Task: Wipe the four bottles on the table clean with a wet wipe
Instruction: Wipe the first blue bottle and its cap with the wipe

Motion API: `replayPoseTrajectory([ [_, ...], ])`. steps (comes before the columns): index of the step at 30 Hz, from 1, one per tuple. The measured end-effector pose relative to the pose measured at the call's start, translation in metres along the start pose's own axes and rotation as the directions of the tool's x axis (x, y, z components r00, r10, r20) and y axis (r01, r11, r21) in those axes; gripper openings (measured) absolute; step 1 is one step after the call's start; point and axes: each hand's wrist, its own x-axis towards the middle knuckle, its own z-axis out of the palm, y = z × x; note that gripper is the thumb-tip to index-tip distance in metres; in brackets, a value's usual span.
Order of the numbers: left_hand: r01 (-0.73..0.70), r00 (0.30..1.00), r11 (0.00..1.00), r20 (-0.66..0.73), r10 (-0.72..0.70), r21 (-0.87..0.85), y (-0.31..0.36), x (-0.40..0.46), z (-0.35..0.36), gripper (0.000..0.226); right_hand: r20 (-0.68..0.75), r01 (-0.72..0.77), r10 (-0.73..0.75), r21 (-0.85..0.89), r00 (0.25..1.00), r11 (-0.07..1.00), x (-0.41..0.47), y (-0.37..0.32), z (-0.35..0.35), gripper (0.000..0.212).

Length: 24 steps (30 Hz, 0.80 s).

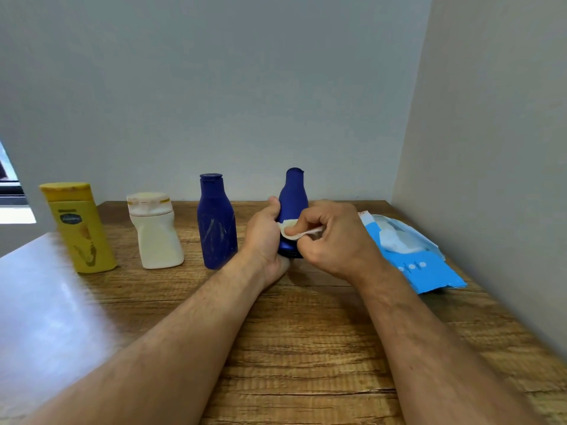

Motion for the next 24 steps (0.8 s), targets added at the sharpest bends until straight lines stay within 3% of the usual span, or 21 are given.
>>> replayPoseTrajectory([
  [8, 0.022, 0.996, 1.0, 0.084, -0.022, 0.001, -0.001, -0.005, 0.002, 0.042, -0.27, -0.143, 0.144, 0.025, 0.952, 0.989, 0.008, -0.001, -0.002, 0.02],
  [11, 0.019, 0.997, 1.0, 0.069, -0.019, 0.0, -0.001, -0.006, 0.001, 0.044, -0.2, -0.131, 0.139, 0.052, 0.97, 0.99, 0.004, 0.0, -0.005, 0.008],
  [16, -0.043, 0.998, 0.997, -0.039, 0.04, -0.064, 0.003, 0.003, -0.002, 0.049, 0.038, -0.032, 0.031, 0.044, 0.999, 0.999, -0.002, -0.004, -0.002, 0.011],
  [21, 0.006, 0.999, 0.995, 0.049, -0.001, -0.097, -0.001, 0.001, -0.001, 0.048, -0.162, -0.113, 0.113, 0.011, 0.98, 0.994, 0.006, 0.001, 0.003, 0.017],
  [24, 0.005, 0.997, 0.999, 0.079, -0.001, -0.048, -0.002, 0.0, -0.001, 0.046, -0.178, -0.137, 0.144, 0.052, 0.973, 0.989, 0.007, 0.002, 0.002, 0.016],
])
